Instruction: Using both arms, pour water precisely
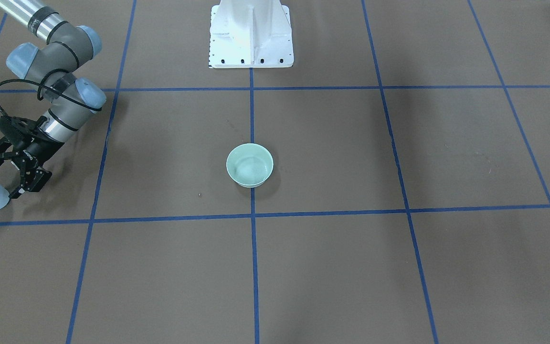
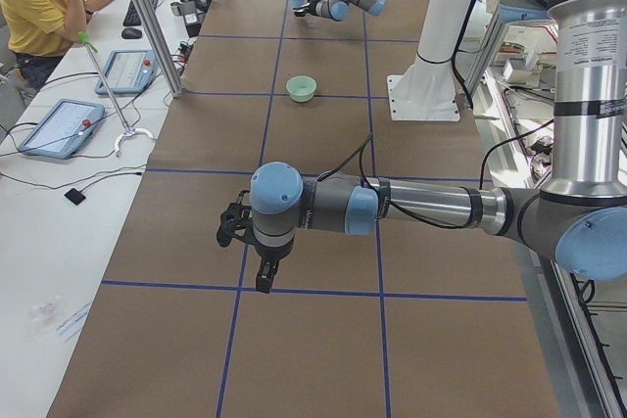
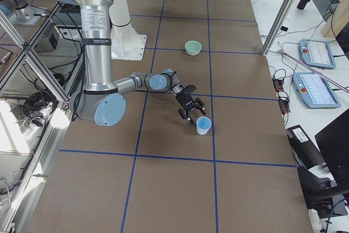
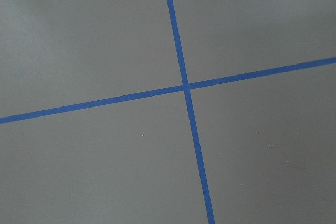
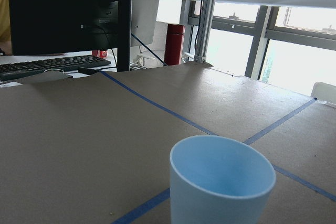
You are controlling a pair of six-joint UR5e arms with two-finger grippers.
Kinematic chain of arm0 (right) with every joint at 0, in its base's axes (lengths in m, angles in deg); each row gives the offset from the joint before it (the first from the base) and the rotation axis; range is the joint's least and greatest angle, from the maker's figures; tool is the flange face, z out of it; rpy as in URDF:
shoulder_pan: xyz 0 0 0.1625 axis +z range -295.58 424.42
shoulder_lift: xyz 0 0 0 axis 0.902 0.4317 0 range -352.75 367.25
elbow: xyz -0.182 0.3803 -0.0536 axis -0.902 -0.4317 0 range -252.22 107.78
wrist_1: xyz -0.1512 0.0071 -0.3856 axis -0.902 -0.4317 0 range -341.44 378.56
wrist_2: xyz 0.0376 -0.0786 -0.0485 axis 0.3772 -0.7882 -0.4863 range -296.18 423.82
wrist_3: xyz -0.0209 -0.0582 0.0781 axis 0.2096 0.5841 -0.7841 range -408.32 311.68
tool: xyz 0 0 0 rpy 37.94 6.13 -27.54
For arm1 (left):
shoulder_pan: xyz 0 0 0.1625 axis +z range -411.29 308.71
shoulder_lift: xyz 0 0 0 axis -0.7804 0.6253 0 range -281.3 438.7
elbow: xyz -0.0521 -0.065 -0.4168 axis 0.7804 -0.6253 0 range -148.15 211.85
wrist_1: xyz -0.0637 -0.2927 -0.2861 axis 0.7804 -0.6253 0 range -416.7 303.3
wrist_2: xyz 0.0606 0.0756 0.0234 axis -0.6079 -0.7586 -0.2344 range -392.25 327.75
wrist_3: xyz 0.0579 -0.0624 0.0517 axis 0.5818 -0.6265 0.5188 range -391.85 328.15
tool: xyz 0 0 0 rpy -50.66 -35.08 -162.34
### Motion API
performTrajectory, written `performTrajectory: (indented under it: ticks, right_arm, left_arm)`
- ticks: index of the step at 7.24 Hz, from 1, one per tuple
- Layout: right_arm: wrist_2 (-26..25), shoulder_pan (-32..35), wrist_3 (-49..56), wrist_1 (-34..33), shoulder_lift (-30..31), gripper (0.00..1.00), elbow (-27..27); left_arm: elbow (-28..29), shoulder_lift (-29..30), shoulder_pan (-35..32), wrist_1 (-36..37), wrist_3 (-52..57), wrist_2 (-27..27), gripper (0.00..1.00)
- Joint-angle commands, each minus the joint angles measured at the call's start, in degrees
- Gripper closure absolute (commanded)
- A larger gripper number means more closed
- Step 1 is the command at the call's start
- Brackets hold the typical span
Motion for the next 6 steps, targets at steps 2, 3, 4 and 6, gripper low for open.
performTrajectory:
  ticks: [2,3,4,6]
  right_arm:
    - [0.1,0.7,-0.7,0.1,0.4,0.01,-1.7]
    - [0.2,1.4,-0.7,0.2,0.3,0.01,-1.7]
    - [0.4,2.2,-0.6,0.2,0.2,0.01,-2.1]
    - [0.5,3.2,-0.6,0.3,-0.1,0.01,-4.0]
  left_arm:
    - [0.0,0.0,0.0,0.0,-0.1,0.0,0.0]
    - [0.0,0.0,0.0,0.0,-0.1,0.0,0.0]
    - [0.0,0.0,0.0,0.0,-0.1,0.0,0.0]
    - [0.0,0.0,0.0,0.0,-0.1,0.0,0.0]
